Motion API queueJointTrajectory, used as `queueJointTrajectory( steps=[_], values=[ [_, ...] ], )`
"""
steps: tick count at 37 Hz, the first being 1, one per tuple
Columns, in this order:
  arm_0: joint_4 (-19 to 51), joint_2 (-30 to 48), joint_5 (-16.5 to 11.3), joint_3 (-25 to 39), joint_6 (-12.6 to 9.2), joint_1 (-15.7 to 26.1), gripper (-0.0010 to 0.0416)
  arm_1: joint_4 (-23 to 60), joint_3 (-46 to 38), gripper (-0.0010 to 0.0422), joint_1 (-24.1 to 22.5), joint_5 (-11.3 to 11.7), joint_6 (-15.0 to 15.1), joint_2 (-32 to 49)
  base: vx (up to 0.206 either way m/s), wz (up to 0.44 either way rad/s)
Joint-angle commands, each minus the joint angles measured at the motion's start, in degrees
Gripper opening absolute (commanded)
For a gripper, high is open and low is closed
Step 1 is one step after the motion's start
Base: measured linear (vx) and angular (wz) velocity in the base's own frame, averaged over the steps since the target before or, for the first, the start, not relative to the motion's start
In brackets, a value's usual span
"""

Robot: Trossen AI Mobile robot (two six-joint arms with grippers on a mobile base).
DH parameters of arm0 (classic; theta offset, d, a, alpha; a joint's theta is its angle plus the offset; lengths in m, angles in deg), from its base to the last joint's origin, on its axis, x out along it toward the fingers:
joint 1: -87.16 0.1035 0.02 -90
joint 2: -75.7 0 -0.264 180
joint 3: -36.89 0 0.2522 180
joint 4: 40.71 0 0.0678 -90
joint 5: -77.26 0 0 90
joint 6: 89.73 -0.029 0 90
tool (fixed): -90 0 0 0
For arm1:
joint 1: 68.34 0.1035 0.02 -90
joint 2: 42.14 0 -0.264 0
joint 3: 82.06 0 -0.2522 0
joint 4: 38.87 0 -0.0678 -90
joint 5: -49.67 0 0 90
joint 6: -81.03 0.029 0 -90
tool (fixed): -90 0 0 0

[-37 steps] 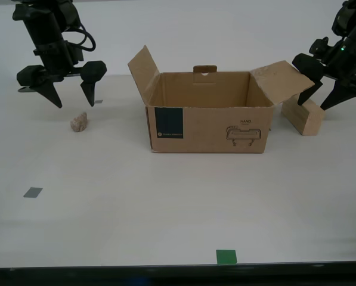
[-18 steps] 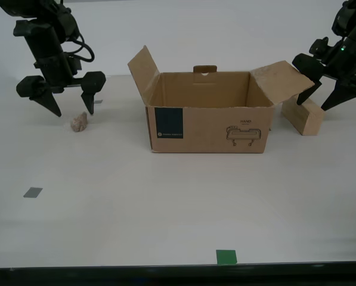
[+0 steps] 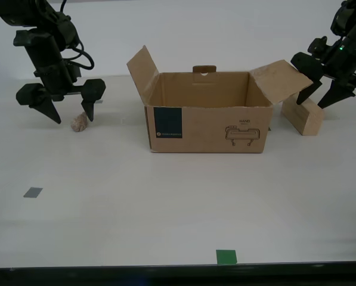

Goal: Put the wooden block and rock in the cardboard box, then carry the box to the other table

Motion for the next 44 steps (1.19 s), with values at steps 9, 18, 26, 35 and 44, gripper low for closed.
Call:
queueJointTrajectory(
  steps=[9,18,26,35,44],
  values=[
    [-0.9,0.0,0.2,0.0,0.1,0.2,0.0240,-6.2,1.9,0.0389,0.0,0.5,-1.2,0.0,0.000,0.000],
    [-1.0,0.0,0.2,0.0,-0.2,0.3,0.0280,-6.6,1.9,0.0389,-0.1,5.8,-0.6,0.0,0.000,0.000],
    [-1.0,0.0,0.1,0.0,-0.3,0.3,0.0309,-7.5,2.4,0.0389,-0.9,3.7,-1.7,0.0,0.000,0.000],
    [-1.0,0.0,0.2,0.0,-0.5,0.4,0.0306,-9.0,2.7,0.0389,-1.4,5.2,-3.0,0.0,0.000,0.000],
    [-1.0,0.0,0.1,0.0,-0.7,0.4,0.0287,-9.3,2.7,0.0389,-1.7,5.7,-3.7,0.0,0.000,0.000]
  ],
)
